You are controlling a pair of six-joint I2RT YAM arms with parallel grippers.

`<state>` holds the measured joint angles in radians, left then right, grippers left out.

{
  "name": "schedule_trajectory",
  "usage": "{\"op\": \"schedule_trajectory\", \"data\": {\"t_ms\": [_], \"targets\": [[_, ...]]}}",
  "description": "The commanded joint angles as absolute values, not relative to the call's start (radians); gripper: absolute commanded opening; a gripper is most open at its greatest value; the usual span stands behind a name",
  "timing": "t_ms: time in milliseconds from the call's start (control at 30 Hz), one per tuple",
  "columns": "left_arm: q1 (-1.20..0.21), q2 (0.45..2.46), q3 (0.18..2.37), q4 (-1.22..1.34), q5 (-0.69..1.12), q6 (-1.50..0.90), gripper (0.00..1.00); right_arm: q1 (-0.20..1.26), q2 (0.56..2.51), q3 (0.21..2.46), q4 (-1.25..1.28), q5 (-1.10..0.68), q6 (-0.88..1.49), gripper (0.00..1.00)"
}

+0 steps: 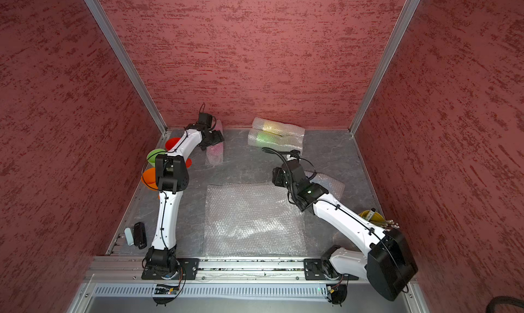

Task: Unpack wine glasses from bubble wrap
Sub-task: Pick up the bubble wrap from the center of the board, then place the bubble wrap at the center of the board.

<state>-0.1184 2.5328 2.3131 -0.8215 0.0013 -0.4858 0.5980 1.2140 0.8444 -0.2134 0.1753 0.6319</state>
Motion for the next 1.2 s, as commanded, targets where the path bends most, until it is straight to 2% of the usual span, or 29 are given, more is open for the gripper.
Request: {"op": "schedule_trajectory", "data": {"t_ms": [0,133,433,633,800,967,1067,1167], "targets": [[-0.128,2.518,2.315,-0.826,0.062,-0.514,0.81,0.592,1.182,0.88,-0.232,0.172,0.647,0.6],[-0.129,2.408,2.252,-0.803,0.123,-0.586,0.78,0.592,1.153,0.875,-0.247,0.187,0.65,0.6],[-0.177,2.059,1.925,-0.682,0.202,-0.702,0.78,0.592,1.068,0.84,-0.259,0.184,0.666,0.61],[-0.262,1.801,1.701,-0.68,0.217,-0.743,0.84,0.594,1.048,0.805,-0.223,0.086,0.67,0.61],[-0.401,1.557,1.458,-0.653,0.222,-0.821,0.84,0.594,1.032,0.743,-0.157,0.028,0.692,0.62],[-0.631,1.335,1.249,-0.715,0.085,-0.934,0.84,0.594,1.005,0.703,-0.138,0.02,0.717,0.61],[-0.74,1.252,1.127,-0.727,0.047,-1.076,0.84,0.595,1.005,0.687,-0.143,0.014,0.725,0.61],[-0.872,1.214,1.047,-0.73,-0.068,-1.15,0.84,0.597,1.012,0.674,-0.131,-0.007,0.728,0.61]]}}
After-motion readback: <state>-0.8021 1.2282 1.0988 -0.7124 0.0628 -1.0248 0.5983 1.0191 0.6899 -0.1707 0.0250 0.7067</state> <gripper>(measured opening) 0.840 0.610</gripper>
